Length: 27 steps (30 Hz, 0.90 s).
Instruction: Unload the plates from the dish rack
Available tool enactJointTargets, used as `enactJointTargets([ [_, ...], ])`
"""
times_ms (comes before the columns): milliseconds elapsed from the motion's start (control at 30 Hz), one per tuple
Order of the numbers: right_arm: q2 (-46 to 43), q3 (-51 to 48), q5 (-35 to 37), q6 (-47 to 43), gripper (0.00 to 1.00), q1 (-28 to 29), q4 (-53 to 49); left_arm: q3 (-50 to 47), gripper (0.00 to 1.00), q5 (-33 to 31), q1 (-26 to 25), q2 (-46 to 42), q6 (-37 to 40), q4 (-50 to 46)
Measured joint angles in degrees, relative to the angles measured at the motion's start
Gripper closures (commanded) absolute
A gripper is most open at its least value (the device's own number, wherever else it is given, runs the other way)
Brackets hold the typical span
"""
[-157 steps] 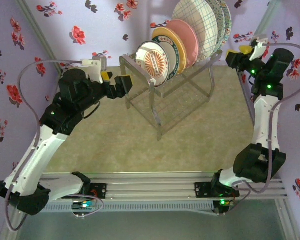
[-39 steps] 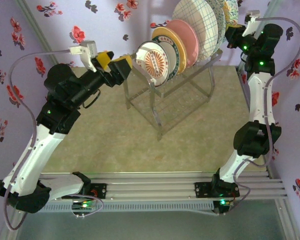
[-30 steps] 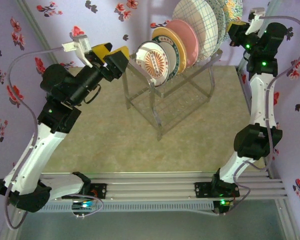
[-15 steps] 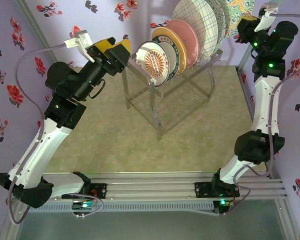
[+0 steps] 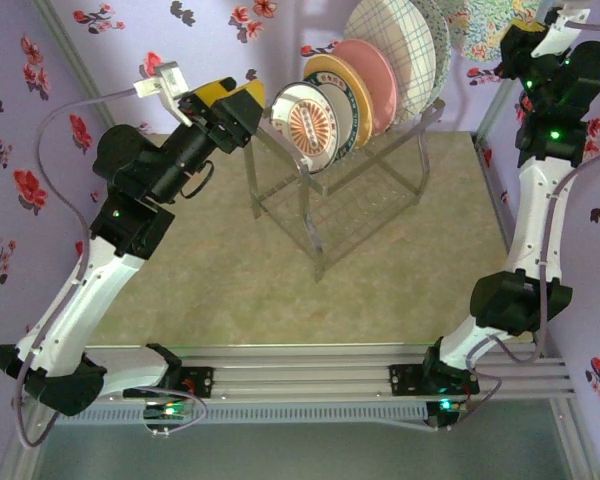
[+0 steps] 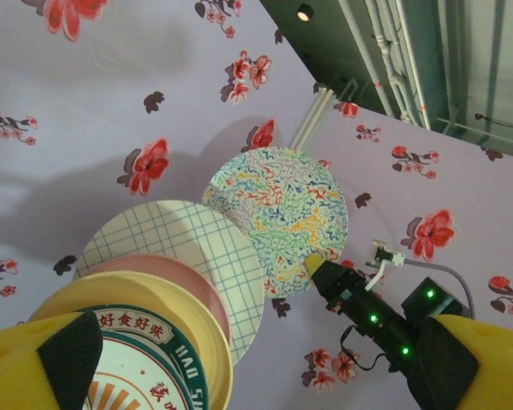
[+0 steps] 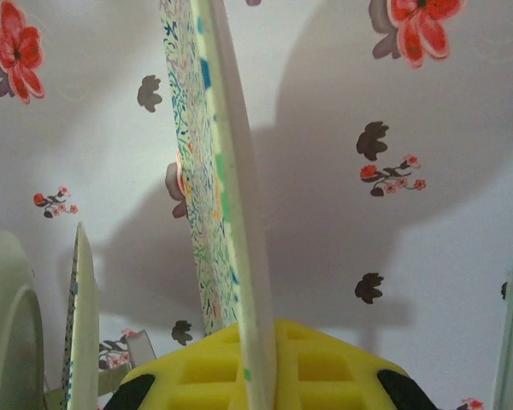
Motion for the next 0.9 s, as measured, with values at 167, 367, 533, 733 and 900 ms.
enactJointTargets([
  [167,-1.31,0.63,1.6,1.46,1.0,0.02,0.24,0.02,0.07,0.0,-0.46,0.9,-0.59,-0.7],
  [367,-2.93,1.7,2.4,6.6,1.0,0.0,1.01,1.51,0.09,0.04,-0.52,3.96,-2.95,-2.75],
  [533,-3.1,4.13,1.97,13.09,1.0,0.02,1.97,3.78,0.1,0.33,-0.61,6.43,-4.72,-3.45],
  [733,-4.09,5.4,1.97,18.71,1.0,1.38,1.88,6.4,0.09,1.2,-0.7,8.61,-6.4,-3.98],
  [900,-4.11,9.11,1.95,24.46,1.0,5.4,-0.26,11.5,0.1,2.32,-0.74,12.44,-8.28,-5.7],
])
